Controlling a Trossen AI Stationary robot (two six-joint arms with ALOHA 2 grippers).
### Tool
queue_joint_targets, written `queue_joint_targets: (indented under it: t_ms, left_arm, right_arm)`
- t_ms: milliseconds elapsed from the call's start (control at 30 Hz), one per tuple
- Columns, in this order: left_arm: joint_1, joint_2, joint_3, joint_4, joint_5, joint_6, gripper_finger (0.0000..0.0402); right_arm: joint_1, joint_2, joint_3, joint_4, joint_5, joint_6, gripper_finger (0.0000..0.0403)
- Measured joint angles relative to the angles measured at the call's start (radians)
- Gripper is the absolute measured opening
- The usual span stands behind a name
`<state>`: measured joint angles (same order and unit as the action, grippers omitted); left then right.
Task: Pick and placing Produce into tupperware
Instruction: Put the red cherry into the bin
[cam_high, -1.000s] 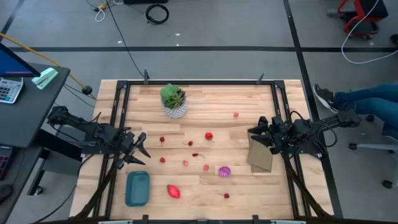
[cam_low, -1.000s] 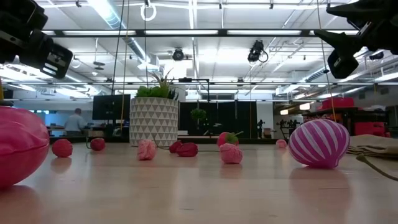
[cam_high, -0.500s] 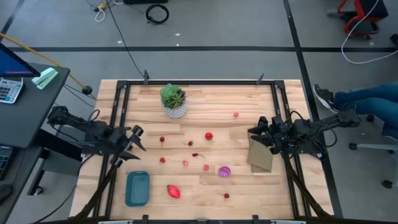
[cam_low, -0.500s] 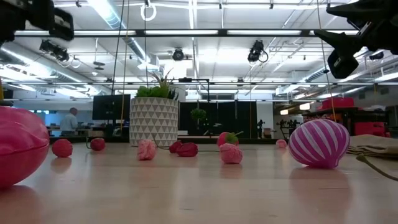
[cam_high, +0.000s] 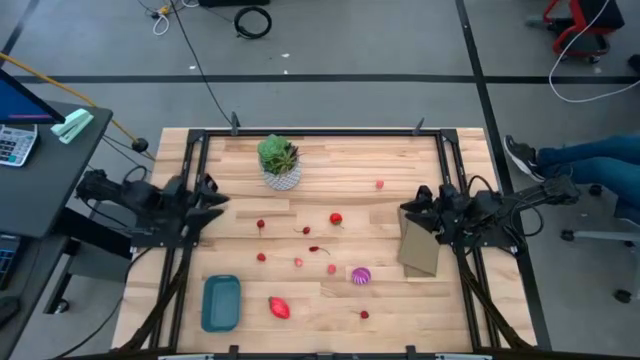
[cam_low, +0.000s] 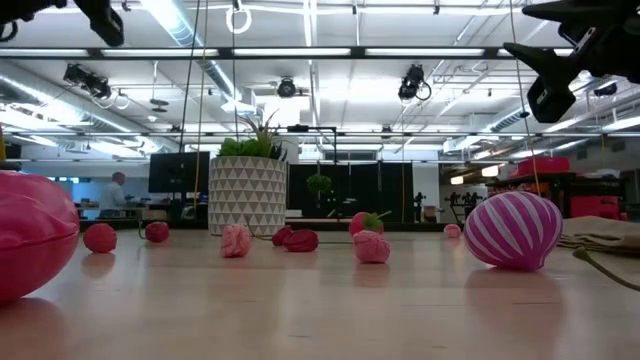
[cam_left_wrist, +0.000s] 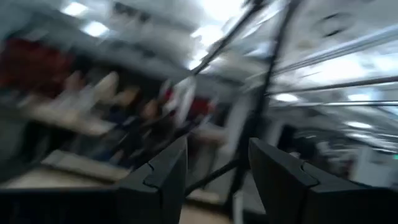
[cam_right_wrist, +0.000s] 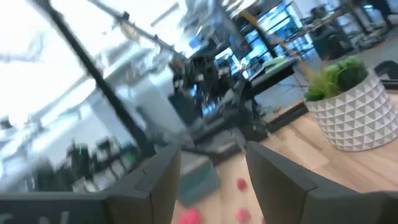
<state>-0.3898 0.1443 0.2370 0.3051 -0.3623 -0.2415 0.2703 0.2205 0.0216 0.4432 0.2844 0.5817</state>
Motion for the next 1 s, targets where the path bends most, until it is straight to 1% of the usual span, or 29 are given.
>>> queue_joint_targets:
  t_ms: [33,100,167,233,300,400,500,567,633,733,800,867,933,1000]
  left_arm:
    - [0.000,0.003,0.029,-0.062,-0.018,-0.022,0.0177]
    - [0.000,0.020,0.103,-0.151,-0.023,-0.052,0.0178]
    - [0.000,0.042,0.192,-0.226,-0.023,-0.072,0.0180]
    - [0.000,0.079,0.306,-0.305,-0.024,-0.076,0.0181]
    - [0.000,0.124,0.428,-0.421,-0.024,-0.063,0.0181]
    - [0.000,0.206,0.625,-0.613,-0.028,-0.067,0.0178]
    - [0.000,0.303,0.811,-0.810,-0.031,-0.108,0.0177]
    - [0.000,0.371,0.926,-0.954,-0.030,-0.143,0.0178]
    - [0.000,0.433,1.027,-1.080,-0.030,-0.172,0.0180]
    - [0.000,0.510,1.142,-1.226,-0.030,-0.207,0.0181]
    - [0.000,0.548,1.186,-1.299,-0.029,-0.226,0.0179]
    - [-0.001,0.571,1.201,-1.326,-0.026,-0.230,0.0177]
    - [-0.001,0.586,1.201,-1.315,-0.026,-0.249,0.0177]
    - [-0.001,0.601,1.202,-1.288,-0.026,-0.252,0.0178]
  right_arm:
    - [0.000,0.000,0.000,0.017,0.015,0.028,0.0192]
    - [-0.001,0.001,0.000,0.061,0.006,0.081,0.0192]
    - [-0.001,0.001,0.022,0.104,-0.063,0.095,0.0192]
    - [-0.001,0.001,0.089,0.110,-0.133,0.061,0.0192]
    - [0.000,0.006,0.196,0.056,-0.176,-0.011,0.0192]
    - [0.000,0.043,0.422,-0.146,-0.185,-0.117,0.0192]
    - [0.000,0.149,0.693,-0.430,-0.151,-0.163,0.0192]
    - [0.000,0.261,0.880,-0.657,-0.114,-0.149,0.0192]
    - [-0.001,0.391,1.053,-0.878,-0.066,-0.100,0.0192]
    - [-0.001,0.590,1.282,-1.195,0.000,-0.010,0.0192]
    - [-0.001,0.712,1.394,-1.362,0.011,0.031,0.0192]
    - [-0.001,0.818,1.466,-1.483,0.011,0.058,0.0192]
    - [-0.001,0.907,1.499,-1.530,0.010,0.069,0.0192]
    - [-0.001,0.979,1.512,-1.515,0.010,0.069,0.0192]
